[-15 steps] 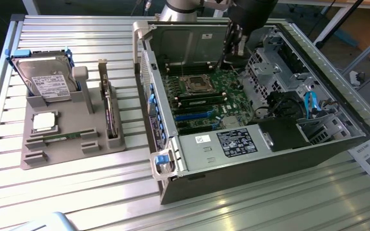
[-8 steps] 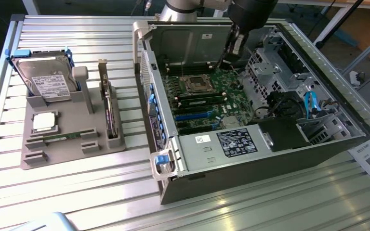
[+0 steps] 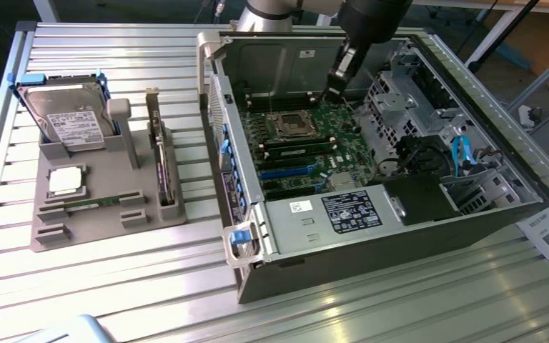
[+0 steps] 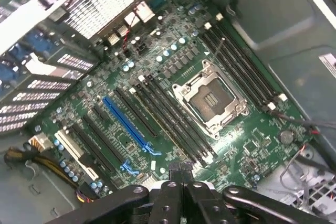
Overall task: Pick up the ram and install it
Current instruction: 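Press down the ram until it locks into place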
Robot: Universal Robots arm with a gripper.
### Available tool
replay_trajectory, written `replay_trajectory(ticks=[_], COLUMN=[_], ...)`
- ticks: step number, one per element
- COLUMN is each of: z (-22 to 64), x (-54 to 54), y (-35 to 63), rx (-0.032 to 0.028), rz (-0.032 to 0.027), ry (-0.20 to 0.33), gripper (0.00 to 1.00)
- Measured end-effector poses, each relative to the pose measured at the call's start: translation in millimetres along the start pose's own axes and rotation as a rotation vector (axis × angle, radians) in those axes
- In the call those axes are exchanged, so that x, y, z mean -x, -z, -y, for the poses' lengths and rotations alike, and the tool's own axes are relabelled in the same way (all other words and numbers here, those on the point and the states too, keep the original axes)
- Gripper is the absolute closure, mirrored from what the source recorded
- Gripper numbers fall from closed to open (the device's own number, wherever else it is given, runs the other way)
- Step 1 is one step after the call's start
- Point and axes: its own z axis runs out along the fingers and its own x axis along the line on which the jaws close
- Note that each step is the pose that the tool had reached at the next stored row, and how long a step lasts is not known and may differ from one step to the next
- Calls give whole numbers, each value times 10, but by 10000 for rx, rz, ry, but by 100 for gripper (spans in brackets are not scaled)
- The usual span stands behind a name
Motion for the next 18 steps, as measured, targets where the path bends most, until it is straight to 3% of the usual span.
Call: replay_trajectory(ticks=[2,11,18], z=[0,0,0], x=[0,0,0], y=[0,0,1], rx=[-12,-43,-79], rz=[-4,-13,-23], ry=[-698,-2617,-4758], gripper=[90,90,90])
